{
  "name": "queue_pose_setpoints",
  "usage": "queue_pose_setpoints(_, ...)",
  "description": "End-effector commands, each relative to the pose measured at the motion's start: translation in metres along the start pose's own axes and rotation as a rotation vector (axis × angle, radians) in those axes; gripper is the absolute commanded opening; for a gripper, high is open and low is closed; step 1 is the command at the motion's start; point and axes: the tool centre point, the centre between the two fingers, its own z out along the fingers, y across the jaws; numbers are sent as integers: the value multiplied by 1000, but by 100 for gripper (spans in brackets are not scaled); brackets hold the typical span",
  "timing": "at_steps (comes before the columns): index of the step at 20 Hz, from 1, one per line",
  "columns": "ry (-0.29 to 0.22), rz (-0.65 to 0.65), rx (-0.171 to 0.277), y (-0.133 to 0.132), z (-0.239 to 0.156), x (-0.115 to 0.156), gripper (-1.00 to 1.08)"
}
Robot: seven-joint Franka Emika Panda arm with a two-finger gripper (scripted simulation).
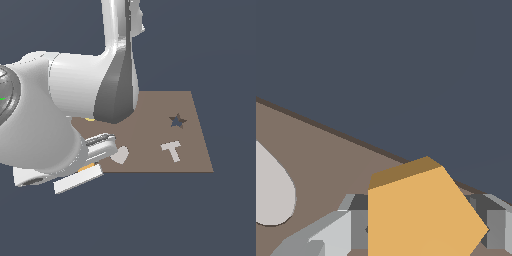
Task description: Insert a designated object into the corresponding slot on a board.
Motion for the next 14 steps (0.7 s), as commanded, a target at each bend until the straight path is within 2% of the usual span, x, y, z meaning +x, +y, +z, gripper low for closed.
queue_pose_setpoints(1, 1, -98, 0, -11, -1, 8, -100)
queue_pose_setpoints(14, 1, -619, -1, -77, -3, 26, -100)
